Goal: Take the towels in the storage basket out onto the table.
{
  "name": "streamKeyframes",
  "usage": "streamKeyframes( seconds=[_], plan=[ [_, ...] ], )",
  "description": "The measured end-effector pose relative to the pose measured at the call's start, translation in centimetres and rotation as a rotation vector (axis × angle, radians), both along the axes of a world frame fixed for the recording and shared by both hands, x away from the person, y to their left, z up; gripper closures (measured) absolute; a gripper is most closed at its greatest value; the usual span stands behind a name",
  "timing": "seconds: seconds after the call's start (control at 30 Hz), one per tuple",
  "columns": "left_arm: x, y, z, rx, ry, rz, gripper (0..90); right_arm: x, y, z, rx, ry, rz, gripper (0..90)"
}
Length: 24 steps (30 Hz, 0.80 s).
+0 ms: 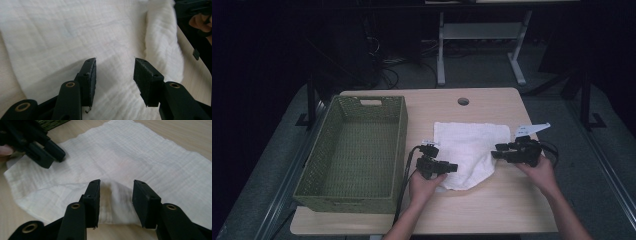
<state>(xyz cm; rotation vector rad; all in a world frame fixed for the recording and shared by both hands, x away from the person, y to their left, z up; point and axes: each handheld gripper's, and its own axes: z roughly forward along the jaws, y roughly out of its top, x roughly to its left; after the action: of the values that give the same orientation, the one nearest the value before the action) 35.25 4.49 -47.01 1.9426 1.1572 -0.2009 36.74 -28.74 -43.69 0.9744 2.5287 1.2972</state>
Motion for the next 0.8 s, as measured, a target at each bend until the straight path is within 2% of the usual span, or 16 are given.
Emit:
streamKeyframes(
  seconds=[0.13,0.2,0.27,0.37,0.53,0.63,0.73,0.8],
  plan=[
    [-0.1,0.0,0.0,0.005,0.000,-0.001,53.0,-2.1,-0.9,0.5,-0.006,-0.031,0.029,64.4],
    [-0.1,0.0,0.0,0.006,0.001,0.000,53.2,-2.7,-0.9,0.6,-0.025,-0.035,0.041,65.0],
    [-0.1,0.0,0.0,0.010,0.000,0.000,53.1,-3.6,-1.1,0.8,-0.036,-0.070,0.057,65.3],
    [-0.1,0.0,0.0,0.010,-0.001,-0.001,53.0,-4.5,-1.6,1.3,-0.012,-0.087,0.067,65.5],
    [-0.1,0.0,0.0,0.011,-0.004,0.003,53.4,-5.9,-2.3,1.0,-0.048,-0.080,0.075,67.8],
    [-0.1,0.0,0.0,0.012,-0.004,0.001,53.4,-6.7,-2.6,0.5,-0.054,-0.067,0.111,70.3],
    [-0.1,0.0,0.0,0.005,-0.001,0.006,53.3,-6.9,-2.2,-0.6,-0.112,-0.045,0.121,70.6],
    [-0.1,0.1,0.0,0.006,0.000,0.006,53.4,-6.6,-1.9,-1.2,-0.130,-0.032,0.116,69.2]
  ],
)
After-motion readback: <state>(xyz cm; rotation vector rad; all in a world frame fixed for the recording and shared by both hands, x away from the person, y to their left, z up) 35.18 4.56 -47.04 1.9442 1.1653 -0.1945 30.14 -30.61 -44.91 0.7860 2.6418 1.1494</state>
